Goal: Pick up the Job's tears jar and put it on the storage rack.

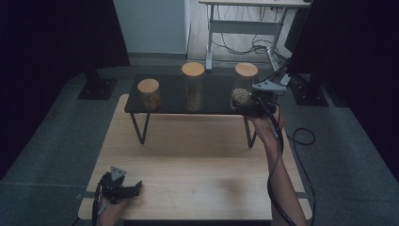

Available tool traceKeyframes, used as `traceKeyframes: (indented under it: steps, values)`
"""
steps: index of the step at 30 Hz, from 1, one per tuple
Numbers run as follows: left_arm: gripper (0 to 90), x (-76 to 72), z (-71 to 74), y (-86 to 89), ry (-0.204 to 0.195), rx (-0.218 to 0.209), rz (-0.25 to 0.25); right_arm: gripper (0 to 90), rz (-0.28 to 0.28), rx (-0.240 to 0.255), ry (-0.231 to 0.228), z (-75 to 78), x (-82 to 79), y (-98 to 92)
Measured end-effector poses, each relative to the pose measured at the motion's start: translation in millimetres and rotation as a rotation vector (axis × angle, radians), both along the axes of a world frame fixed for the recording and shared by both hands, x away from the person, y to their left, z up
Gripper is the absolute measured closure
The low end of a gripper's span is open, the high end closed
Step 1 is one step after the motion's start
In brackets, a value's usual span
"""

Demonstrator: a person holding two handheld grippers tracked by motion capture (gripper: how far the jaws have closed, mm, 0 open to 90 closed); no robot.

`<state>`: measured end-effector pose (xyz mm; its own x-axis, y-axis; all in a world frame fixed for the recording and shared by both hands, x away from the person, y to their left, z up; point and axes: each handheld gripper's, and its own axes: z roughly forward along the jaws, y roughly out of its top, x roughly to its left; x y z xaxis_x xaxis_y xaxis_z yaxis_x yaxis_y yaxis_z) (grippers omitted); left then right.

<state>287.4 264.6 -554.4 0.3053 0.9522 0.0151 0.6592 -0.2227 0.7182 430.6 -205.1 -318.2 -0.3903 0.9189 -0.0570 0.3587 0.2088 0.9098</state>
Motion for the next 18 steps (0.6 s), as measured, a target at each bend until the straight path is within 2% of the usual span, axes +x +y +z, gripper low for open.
traceKeyframes:
  steps: [18]
  values:
    - [2.6, 0.0, -0.1, 0.0, -0.001, 0.000, 0.000, 4.8, -0.005, -0.021, -0.014, 1.2, -14.5, -0.4]
